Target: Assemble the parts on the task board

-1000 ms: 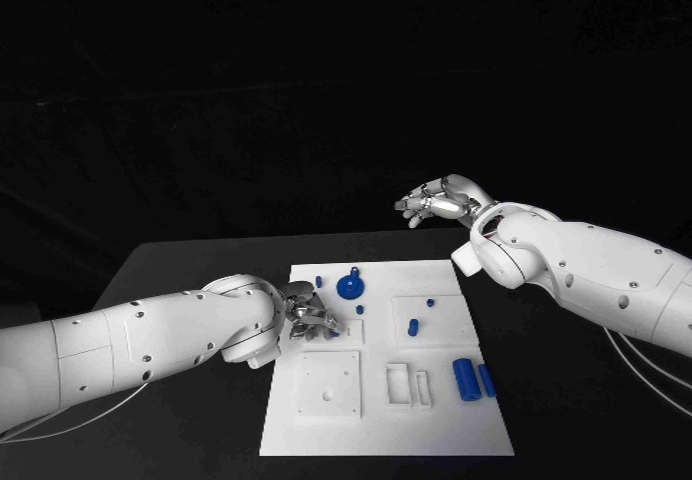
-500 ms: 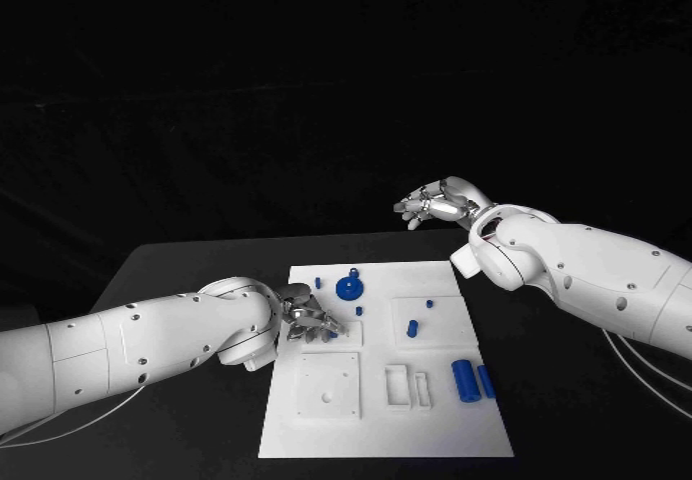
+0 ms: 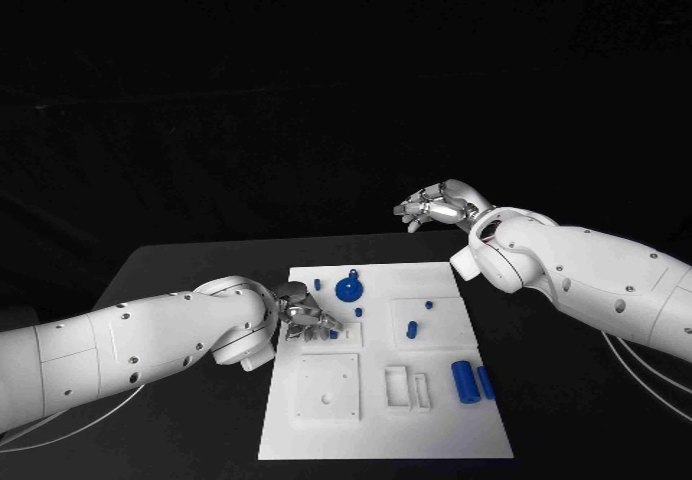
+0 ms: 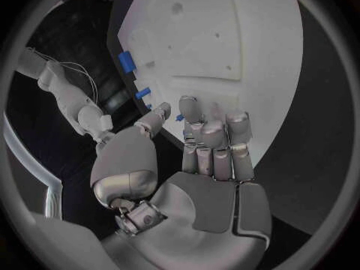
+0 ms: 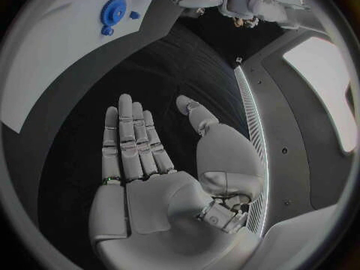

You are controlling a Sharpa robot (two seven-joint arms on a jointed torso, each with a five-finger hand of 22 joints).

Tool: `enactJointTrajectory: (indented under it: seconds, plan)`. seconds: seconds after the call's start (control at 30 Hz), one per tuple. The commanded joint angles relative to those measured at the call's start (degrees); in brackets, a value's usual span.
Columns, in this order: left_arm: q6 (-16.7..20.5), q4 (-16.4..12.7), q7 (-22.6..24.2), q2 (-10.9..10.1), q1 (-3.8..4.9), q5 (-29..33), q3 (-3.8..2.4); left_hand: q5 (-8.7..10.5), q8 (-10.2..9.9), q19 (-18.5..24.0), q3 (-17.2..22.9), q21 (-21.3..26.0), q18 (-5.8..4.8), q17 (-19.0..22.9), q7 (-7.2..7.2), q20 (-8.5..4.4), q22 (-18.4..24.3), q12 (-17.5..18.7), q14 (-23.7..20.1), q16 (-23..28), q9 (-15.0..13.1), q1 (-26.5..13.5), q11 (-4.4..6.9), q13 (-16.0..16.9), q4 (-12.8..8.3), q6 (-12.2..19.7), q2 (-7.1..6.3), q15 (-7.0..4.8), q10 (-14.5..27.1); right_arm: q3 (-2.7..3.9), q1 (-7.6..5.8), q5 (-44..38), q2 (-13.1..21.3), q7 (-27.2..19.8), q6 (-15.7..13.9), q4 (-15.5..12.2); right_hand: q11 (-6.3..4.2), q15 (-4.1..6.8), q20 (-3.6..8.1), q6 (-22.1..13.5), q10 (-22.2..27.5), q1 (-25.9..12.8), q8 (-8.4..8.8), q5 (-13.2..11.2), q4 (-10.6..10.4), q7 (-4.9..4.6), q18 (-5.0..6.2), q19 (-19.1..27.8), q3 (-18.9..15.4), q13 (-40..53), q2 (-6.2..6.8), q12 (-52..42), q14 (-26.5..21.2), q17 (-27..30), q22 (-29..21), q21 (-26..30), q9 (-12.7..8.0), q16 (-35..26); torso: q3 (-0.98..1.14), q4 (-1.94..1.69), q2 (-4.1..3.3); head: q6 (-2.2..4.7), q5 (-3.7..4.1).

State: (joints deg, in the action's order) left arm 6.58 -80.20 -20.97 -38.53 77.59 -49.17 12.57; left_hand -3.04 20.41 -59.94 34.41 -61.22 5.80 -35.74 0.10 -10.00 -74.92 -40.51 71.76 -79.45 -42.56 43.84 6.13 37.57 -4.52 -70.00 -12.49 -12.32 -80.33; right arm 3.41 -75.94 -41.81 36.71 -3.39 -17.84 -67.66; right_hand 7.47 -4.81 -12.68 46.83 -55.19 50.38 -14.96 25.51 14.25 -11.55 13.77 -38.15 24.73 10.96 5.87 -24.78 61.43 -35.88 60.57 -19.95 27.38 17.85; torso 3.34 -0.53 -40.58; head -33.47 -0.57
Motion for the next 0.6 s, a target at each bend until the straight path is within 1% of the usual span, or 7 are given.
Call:
enactJointTrajectory:
  seconds: [0.03, 0.17, 0.33, 0.37, 0.4, 0.5, 0.6]
  plan:
    - [0.1, -0.2, 1.1, -0.1, 0.03, 1.5, -0.81, 0.24, -0.5, 0.6, -0.1, 0.5, -0.43, 0.2, 0.05, -5.52, -0.2, 0.6, -0.6, 0.5, -0.1, 0.4, -0.09, -0.2, 0.3, 0.8, -0.25, 0.21, 0.8, 0.05, 0.01, 0.0, 0.0, -0.3, 0.3, 0.0, 0.36, -0.39, -0.11, -0.4, 0.1, -0.5, -0.18, -0.3, 0.1, 0.09, 0.18, 0.1, -0.3, -0.1, -0.09, 0.3, -0.1, 0.1, -0.1, 0.4, -0.1, -0.3, 0.05, 0.02, -0.02, 0.02, 0.00]
    - [-0.5, -0.7, 1.2, -0.7, 0.06, 1.6, -1.71, 0.22, -0.7, 0.9, -0.1, 0.7, -0.49, 0.4, 0.18, -5.45, -0.1, 0.8, -0.8, 0.7, -0.1, 0.7, -0.22, -0.2, 0.3, 1.1, -0.19, 0.35, 1.0, 0.05, 0.02, 0.0, 0.0, -0.3, 0.3, 0.2, 0.36, -0.39, -0.11, -0.4, 0.1, -0.5, -0.18, -0.3, 0.1, 0.08, 0.19, 0.1, -0.4, -0.1, -0.09, 0.3, -0.2, 0.1, -0.1, 0.4, -0.1, -0.4, 0.03, -0.01, 0.01, 0.08, 0.08]
    - [-1.7, -0.6, 1.9, -1.3, 0.20, 2.8, -4.03, 0.16, -1.7, 1.6, -0.4, 1.2, -0.75, 0.9, 0.85, -5.23, 0.1, 1.5, -1.2, 1.4, 0.1, 1.5, -0.84, -0.6, 0.0, 2.9, 0.72, 0.94, 2.0, 0.05, 0.02, 0.1, 0.0, -0.3, 0.3, 0.3, 0.36, -0.40, -0.12, -0.4, 0.1, -0.5, -0.18, -0.3, 0.1, 0.08, 0.19, 0.2, -0.4, -0.1, -0.10, 0.3, -0.2, 0.1, -0.1, 0.4, -0.1, -0.4, 0.04, -0.07, 0.06, 0.21, 0.07]
    - [-2.2, -0.7, 1.5, -1.4, 0.33, 3.2, -4.30, 0.14, -2.2, 1.8, -0.5, 1.3, -0.80, 1.0, 1.12, -5.19, 0.1, 1.7, -1.4, 1.5, 0.3, 1.7, -1.06, -0.7, -0.1, 3.8, 0.92, 1.10, 2.2, 0.05, 0.02, 0.1, 0.0, -0.3, 0.4, 0.3, 0.37, -0.40, -0.13, -0.4, 0.1, -0.5, -0.18, -0.3, 0.1, 0.08, 0.19, 0.2, -0.4, -0.2, -0.10, 0.3, -0.2, 0.1, -0.1, 0.4, -0.1, -0.4, 0.04, -0.08, 0.05, 0.23, 0.07]
    - [-3.0, -0.6, 1.1, -1.4, 0.78, 3.3, -4.71, 0.20, -3.9, 2.0, -0.5, 1.5, -0.87, 1.2, 1.83, -5.15, 0.2, 1.9, -1.5, 1.8, 1.1, 2.0, -1.66, -0.8, -0.2, 6.9, 1.34, 1.73, 2.4, 0.05, 0.02, 0.1, 0.0, -0.3, 0.3, 0.3, 0.37, -0.40, -0.13, -0.4, 0.1, -0.5, -0.18, -0.3, 0.1, 0.08, 0.19, 0.2, -0.4, -0.2, -0.10, 0.3, -0.2, 0.1, -0.1, 0.4, -0.1, -0.4, 0.04, -0.05, 0.06, 0.28, 0.06]
    - [-3.4, 0.3, 0.8, -1.2, 2.07, 2.6, -4.73, 0.18, -5.9, 1.8, -0.7, 1.5, -0.89, 1.2, 3.10, -5.11, 0.3, 3.0, -1.0, 1.6, 2.0, 2.2, -2.81, -1.4, -0.1, 11.2, 1.14, 2.73, 3.2, 0.05, 0.02, 0.1, -0.1, -0.3, 0.3, 0.5, 0.37, -0.40, -0.14, -0.4, 0.1, -0.5, -0.17, -0.3, 0.1, 0.07, 0.19, 0.2, -0.4, -0.2, -0.07, 0.3, -0.2, 0.1, -0.1, 0.4, -0.1, -0.4, 0.01, -0.02, 0.04, 0.39, 0.05]
    - [-4.0, 2.8, 0.6, -0.3, 3.01, 2.7, -4.74, 0.16, -6.0, 1.6, -0.7, 1.5, -0.87, 1.2, 3.39, -4.91, 0.4, 3.4, -0.8, 1.5, 2.1, 2.3, -3.09, -1.6, 0.2, 11.9, 1.16, 3.00, 3.1, 0.05, 0.02, 0.1, -0.1, -0.3, 0.2, 0.5, 0.38, -0.41, -0.15, -0.4, 0.1, -0.5, -0.16, -0.3, 0.1, 0.06, 0.20, 0.2, -0.4, -0.2, -0.05, 0.3, -0.2, 0.1, -0.1, 0.4, -0.1, -0.4, 0.03, -0.01, 0.03, 0.51, -0.14]
